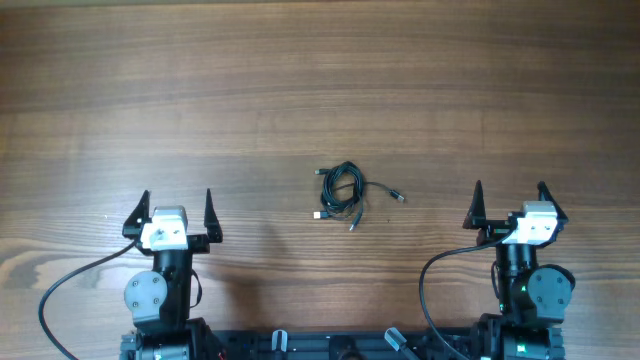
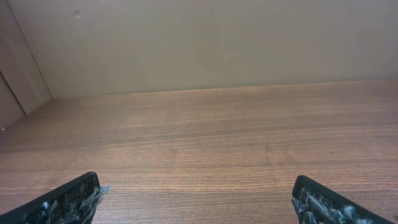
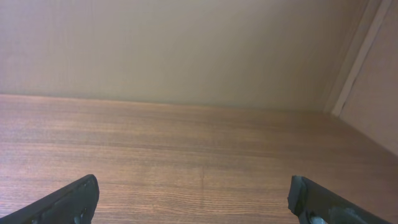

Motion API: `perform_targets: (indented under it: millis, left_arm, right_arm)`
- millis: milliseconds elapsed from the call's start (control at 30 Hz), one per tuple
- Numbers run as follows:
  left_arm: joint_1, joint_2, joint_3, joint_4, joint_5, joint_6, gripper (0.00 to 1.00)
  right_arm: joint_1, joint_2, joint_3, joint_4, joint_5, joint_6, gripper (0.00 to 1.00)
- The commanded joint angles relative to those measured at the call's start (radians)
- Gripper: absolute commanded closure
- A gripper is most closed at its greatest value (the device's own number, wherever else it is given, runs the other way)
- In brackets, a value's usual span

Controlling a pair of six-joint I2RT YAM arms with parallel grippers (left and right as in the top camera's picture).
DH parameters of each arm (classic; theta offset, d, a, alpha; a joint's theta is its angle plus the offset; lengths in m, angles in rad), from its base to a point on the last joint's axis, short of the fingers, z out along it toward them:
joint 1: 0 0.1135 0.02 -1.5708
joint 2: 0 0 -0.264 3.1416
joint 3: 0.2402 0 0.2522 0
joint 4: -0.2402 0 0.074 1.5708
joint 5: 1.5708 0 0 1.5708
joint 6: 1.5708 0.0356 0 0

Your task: Untangle cables

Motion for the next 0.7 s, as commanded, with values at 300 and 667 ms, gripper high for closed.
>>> perform_targets:
  millis: [300, 667]
  left_arm:
    - [-0.005, 0.004, -0.005, -0.005, 0.012, 0.016, 0.0]
    - [-0.005, 0.004, -0.005, 0.026, 0.012, 0.016, 0.0]
  right_arm:
    - [0.005, 0.0, -0.002, 0.002, -0.013, -0.01, 0.0]
    - [0.005, 0.0, -0.002, 0.002, -0.013, -0.009, 0.0]
